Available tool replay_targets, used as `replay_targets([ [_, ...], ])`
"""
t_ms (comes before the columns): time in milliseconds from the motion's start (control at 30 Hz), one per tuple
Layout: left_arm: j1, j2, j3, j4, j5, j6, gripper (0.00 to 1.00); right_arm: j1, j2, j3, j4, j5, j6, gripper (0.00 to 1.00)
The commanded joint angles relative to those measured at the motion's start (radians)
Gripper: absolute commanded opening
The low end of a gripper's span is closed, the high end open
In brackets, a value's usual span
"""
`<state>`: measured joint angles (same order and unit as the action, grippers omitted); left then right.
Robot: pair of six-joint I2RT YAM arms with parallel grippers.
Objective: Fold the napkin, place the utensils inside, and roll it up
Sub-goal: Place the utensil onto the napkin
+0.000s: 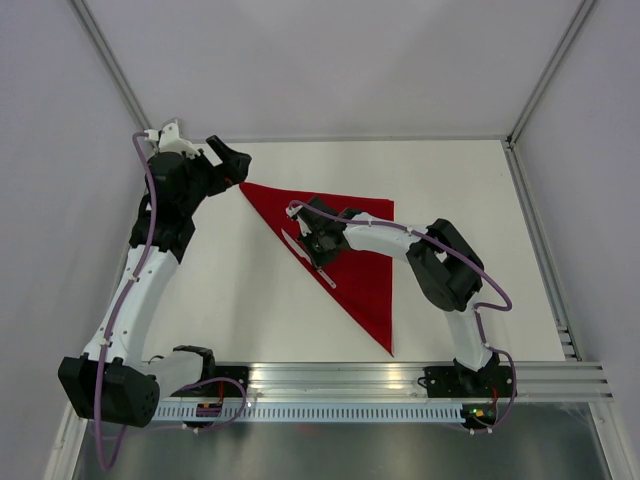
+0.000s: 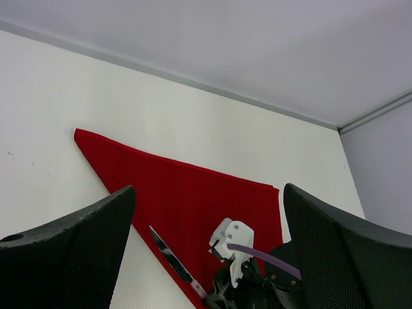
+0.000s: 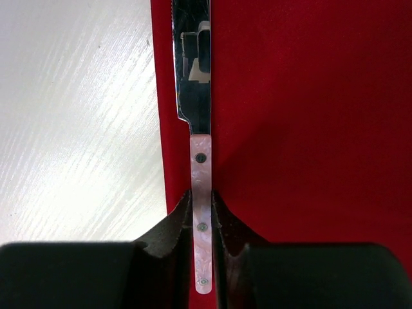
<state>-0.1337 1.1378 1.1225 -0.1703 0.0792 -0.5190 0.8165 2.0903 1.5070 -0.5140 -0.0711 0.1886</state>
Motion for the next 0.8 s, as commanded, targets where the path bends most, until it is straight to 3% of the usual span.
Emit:
replay_targets([
  [0,0.008,-0.02,0.019,0.026,-0.012,0.014,1.0,0.009,-0.01,0.044,-0.03,-0.012,0.015,0.2],
  [233,0.008,-0.013,0.031,0.041,-0.009,0.019,1.0,0.007,-0.024,0.074,-0.047,-0.004,0.014,0.35],
  [400,0.009,-0.012,0.031,0.068,-0.012,0.017,1.0,0.007,-0.033,0.11,-0.066,0.002,0.008,0.4],
  [567,0.008,0.019,0.051,0.095,0.155,0.079,1.0,-0.017,-0.082,0.15,-0.075,0.03,-0.005,0.45],
  [667,-0.001,-0.006,-0.03,0.164,0.224,0.099,1.0,-0.101,-0.118,0.188,-0.092,-0.001,0.002,0.45],
  [767,-0.111,-0.105,-0.156,0.287,0.183,0.166,1.0,-0.25,-0.185,0.158,-0.072,-0.051,-0.003,0.45],
])
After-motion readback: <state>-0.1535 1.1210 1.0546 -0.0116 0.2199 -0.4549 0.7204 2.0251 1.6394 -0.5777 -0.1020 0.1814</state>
